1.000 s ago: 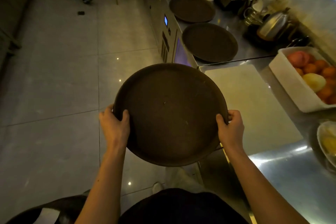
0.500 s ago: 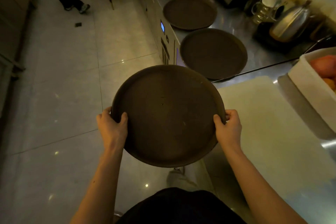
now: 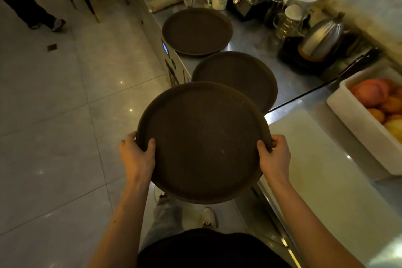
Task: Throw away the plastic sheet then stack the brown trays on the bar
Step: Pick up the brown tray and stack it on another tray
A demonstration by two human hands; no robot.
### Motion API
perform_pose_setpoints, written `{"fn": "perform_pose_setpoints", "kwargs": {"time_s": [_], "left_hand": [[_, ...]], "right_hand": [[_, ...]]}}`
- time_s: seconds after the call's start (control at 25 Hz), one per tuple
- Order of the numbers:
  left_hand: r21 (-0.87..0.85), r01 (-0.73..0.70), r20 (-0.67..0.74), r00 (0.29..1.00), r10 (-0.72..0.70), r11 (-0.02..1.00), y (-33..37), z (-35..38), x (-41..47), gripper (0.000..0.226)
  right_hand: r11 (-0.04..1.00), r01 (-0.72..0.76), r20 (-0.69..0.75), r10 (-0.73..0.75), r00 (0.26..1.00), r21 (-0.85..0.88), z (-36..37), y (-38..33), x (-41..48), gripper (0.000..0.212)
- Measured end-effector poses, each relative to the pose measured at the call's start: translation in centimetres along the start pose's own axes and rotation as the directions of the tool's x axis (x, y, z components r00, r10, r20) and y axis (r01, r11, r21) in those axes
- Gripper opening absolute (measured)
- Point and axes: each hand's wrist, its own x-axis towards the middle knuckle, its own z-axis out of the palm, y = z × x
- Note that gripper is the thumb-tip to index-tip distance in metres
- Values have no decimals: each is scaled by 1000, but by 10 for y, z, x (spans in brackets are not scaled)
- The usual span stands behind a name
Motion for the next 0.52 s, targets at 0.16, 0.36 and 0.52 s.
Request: {"fn": "perform_pose_setpoints", "kwargs": {"time_s": [0.16,0.36,0.52], "left_hand": [[13,-74,74,995,73,997,21,21,66,53],[31,-96,188,978,89,995,58,37,153,54],[33,-194,306,936,175,980,82,48,207,51]], "right_hand": [[997,-77,-98,74,992,-26,35,-13,27,14],[980,-198,-232,189,954,-16,86,-43,46,15],[962,-272,-340,255,905,-3,113,-64,50,18]]}}
